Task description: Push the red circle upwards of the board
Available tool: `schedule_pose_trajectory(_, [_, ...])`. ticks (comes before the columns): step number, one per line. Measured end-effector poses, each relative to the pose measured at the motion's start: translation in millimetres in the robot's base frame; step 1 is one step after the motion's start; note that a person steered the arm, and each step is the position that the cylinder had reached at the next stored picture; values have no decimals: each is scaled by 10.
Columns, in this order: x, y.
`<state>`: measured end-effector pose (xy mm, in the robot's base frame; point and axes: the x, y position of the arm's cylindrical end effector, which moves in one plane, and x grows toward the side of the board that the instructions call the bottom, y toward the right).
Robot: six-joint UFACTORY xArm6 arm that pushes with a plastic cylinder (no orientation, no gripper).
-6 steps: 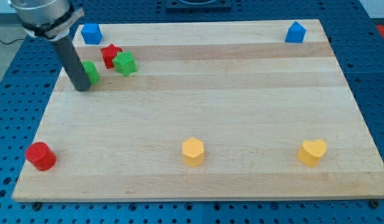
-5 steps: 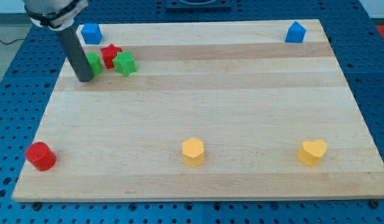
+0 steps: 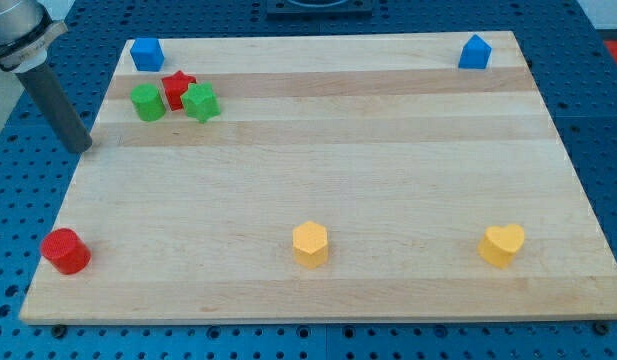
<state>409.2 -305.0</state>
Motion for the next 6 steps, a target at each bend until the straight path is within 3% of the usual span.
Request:
schedule_pose_trajectory(2, [1056,3])
schedule_pose_trajectory(6, [1855,114])
